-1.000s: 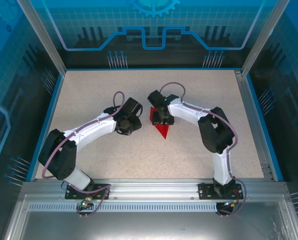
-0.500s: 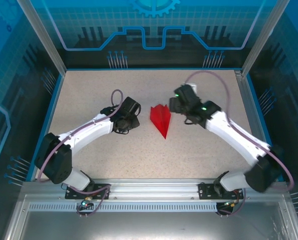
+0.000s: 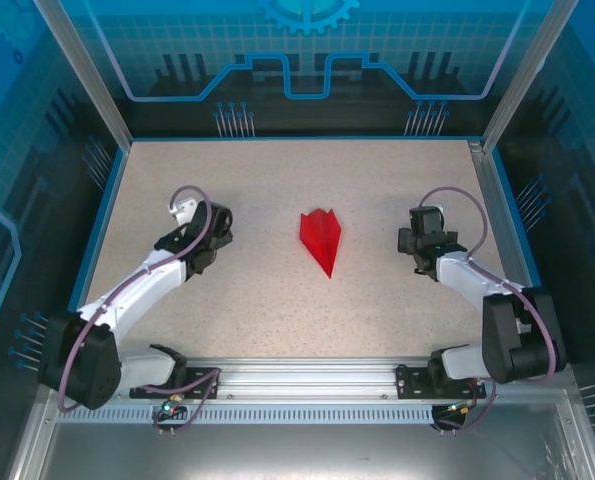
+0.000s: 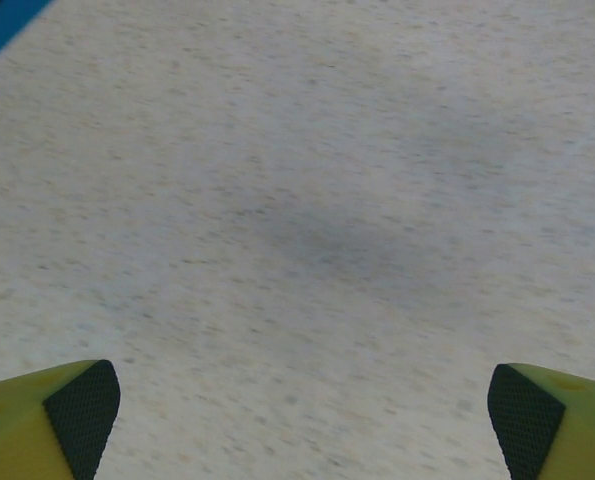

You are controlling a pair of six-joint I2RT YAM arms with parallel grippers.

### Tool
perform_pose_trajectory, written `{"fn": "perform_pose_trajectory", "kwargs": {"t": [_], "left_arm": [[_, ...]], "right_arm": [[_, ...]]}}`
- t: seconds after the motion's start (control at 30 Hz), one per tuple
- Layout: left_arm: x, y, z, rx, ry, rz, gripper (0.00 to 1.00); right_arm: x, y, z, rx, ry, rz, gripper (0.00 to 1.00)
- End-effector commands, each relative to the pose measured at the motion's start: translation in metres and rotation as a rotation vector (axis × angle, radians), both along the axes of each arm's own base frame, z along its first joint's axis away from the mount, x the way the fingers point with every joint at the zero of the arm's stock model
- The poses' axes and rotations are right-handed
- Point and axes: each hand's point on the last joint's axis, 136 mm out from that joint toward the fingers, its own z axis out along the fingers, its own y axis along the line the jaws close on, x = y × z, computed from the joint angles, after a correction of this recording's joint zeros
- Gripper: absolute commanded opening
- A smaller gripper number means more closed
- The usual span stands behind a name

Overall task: Fold a paper plane with a square sheet of paper (pick it up from the middle)
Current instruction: Reset both arms

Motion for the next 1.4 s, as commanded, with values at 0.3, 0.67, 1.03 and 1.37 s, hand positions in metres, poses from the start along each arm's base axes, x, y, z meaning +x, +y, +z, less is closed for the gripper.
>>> {"fn": "perform_pose_trajectory", "kwargs": {"t": [0.3, 0.67, 1.03, 1.37], "left_arm": [[0.027, 0.024, 0.01, 0.145, -0.201, -0.142, 0.99], [0.058, 0.011, -0.022, 0.164, -0.271, -0.313, 0.99], [0.069, 0.02, -0.044, 0.089, -0.332, -0.366, 0.99], [0.07, 0.021, -0.044, 0.089, -0.335, -0.367, 0.99]], "right_arm": [[0.05, 0.033, 0.023, 0.073, -0.332, 0.304, 0.9], [0.043, 0.048, 0.016, 0.102, -0.388, 0.406, 0.99], [0.043, 0.047, 0.016, 0.106, -0.386, 0.405, 0.99], [0.043, 0.048, 0.016, 0.111, -0.385, 0.41, 0.99]]}}
